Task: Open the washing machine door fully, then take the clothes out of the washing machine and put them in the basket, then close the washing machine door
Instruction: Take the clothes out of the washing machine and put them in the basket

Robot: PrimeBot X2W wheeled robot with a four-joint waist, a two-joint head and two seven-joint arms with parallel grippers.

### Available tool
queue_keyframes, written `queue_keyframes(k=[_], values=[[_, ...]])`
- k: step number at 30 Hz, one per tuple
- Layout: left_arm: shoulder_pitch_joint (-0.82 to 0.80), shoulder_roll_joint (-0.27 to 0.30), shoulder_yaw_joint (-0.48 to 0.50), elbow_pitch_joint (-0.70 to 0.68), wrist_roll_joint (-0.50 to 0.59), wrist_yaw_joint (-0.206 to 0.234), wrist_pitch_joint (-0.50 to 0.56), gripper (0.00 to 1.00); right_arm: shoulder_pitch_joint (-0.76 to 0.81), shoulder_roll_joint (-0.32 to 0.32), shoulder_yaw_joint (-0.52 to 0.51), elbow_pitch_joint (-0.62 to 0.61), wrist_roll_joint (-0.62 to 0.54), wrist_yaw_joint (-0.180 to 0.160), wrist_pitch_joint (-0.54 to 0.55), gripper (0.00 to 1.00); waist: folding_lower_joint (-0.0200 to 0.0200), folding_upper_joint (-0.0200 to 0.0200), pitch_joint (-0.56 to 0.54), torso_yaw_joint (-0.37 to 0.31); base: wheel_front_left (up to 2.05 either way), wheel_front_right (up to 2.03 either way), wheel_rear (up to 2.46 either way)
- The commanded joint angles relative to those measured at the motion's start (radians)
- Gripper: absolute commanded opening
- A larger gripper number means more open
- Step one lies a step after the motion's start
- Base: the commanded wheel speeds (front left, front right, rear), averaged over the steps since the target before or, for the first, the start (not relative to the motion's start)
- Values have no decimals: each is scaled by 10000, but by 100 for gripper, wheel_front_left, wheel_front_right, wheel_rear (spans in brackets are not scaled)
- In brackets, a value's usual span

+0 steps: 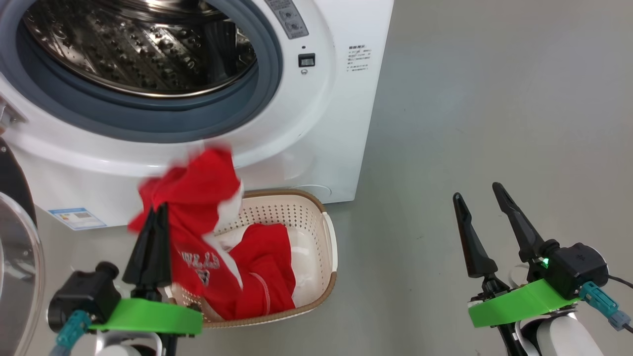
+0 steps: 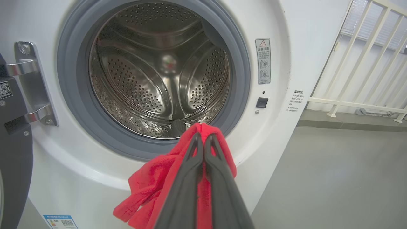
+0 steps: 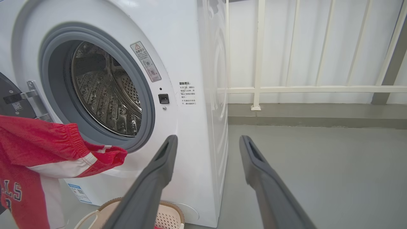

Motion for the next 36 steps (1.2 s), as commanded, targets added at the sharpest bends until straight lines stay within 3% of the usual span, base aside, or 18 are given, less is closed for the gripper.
queue_keyframes(k=[1, 8, 17, 36], values=[[55, 111, 285, -394, 10, 107, 2, 0, 15, -43, 207, -265, 91, 48, -63, 100, 0, 0, -11, -14, 0, 0, 0], [298, 0, 248, -365, -185, 235, 133, 0, 75, -43, 212, -302, 40, 48, -63, 100, 0, 0, 50, -24, 0, 0, 0], [-474, -135, 137, 1065, -431, 96, 57, 0, -108, -43, 341, -277, 42, 48, -63, 100, 0, 0, 561, -142, 0, 0, 0], [-3837, -466, 225, 5361, -659, -329, -149, 0, -782, -43, 438, -388, 18, 48, -63, 100, 0, 0, 2433, -501, 0, 0, 0]])
